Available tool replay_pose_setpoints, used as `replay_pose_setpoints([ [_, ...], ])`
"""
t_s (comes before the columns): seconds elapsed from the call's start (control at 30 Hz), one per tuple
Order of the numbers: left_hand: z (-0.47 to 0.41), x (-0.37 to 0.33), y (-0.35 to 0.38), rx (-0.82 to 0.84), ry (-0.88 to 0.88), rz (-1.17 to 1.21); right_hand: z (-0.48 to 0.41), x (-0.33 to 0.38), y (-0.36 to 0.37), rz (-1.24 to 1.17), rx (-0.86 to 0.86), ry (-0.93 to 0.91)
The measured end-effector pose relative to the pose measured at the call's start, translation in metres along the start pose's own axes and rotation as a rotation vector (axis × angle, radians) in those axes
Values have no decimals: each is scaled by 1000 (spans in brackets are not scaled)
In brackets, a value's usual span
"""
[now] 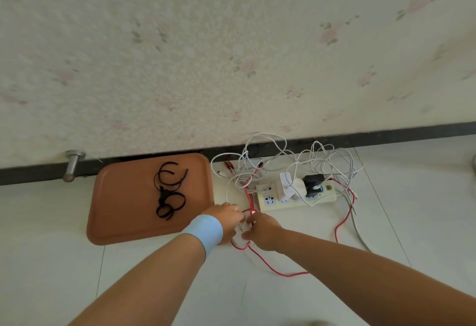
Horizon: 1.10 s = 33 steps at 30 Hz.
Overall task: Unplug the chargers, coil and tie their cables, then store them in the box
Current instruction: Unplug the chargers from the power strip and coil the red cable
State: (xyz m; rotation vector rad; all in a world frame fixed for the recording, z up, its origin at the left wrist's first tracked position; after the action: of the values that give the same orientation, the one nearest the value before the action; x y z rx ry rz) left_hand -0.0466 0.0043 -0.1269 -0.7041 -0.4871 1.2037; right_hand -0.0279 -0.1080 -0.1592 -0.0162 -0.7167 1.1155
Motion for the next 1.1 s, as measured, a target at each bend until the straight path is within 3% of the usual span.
replay_pose_setpoints([
  [0.2,-7,0,-6,24,-24,-91,18,16,-27,325,-12,-198],
  [0.4,-21,-15,-60,-301,-77,179,51,23,-102,227,-542,-455],
  [0.5,-33,-29,-88,-437,-74,326,54,8,-134,140,-689,-442],
  [0.63,-57,-40,-99,-421,-179,474,33,-8,-146,378,-480,-240],
  [0.7,-67,-45,-99,-385,-214,510,26,-8,-144,642,-403,-258],
  [0.8,-77,-47,-100,-397,-233,540,19,-7,-144,853,-432,-306],
  [0.97,-91,-46,-97,-300,-217,565,12,-6,-148,956,-475,-334],
  [1.1,-93,-43,-106,-362,-245,445,4,-10,-151,954,-455,-294],
])
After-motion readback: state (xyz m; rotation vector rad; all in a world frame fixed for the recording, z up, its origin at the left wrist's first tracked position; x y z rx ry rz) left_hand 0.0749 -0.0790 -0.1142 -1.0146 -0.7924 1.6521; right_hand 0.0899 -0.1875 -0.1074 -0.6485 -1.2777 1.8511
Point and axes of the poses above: each hand's wrist, its own z-axis away from the middle knuckle, its own y-axis out of the palm, x = y × z, the point moved 6 cm from there along -z, towards the middle knuckle, and after that the axes turned 12 degrees about -z, right-handed, at the moved point
